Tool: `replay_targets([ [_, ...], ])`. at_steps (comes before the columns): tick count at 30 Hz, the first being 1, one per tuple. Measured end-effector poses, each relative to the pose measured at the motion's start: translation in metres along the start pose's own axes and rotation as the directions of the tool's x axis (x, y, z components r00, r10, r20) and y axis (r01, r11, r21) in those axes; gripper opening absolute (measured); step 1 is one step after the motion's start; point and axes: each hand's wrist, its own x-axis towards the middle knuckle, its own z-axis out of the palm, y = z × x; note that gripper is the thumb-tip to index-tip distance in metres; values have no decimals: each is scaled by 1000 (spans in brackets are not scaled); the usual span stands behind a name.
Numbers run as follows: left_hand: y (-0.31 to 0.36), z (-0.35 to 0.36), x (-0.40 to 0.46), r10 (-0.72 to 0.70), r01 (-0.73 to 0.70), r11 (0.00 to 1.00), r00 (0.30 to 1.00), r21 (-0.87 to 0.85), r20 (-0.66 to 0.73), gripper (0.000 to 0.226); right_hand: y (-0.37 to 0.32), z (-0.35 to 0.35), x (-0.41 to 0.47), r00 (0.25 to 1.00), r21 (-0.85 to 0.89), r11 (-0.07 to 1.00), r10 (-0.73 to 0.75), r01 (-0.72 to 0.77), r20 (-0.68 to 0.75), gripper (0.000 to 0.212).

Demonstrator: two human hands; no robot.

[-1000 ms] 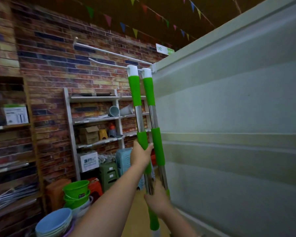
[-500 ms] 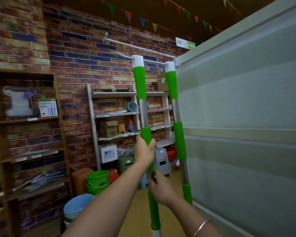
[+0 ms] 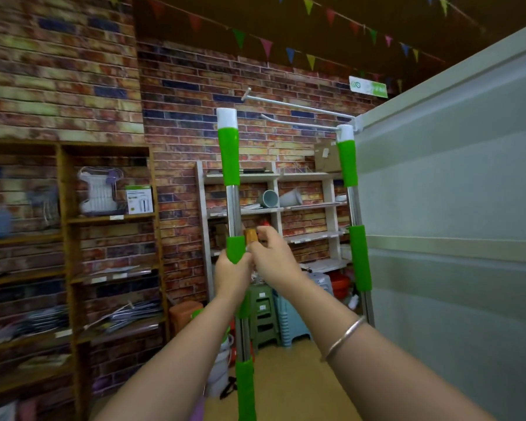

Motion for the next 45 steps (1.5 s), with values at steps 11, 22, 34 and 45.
replay_targets([
  [11,17,-51,8,-248,344,936,790,-69,561,25,-50,26,36,992,68,998,-13,5,122,31],
  [22,32,-10,-2,-115,152,982,953,-112,281,14,-30,15,35,963,-202,978,-107,58,-246,23],
  [34,49,25,-12,-52,113,975,955,-194,292,23,-38,-15,40,958,-426,899,-207,106,-197,23],
  [45,47,28,2,-39,96,971,967,-220,252,24,-42,-11,57,968,-437,894,-190,101,-165,21],
])
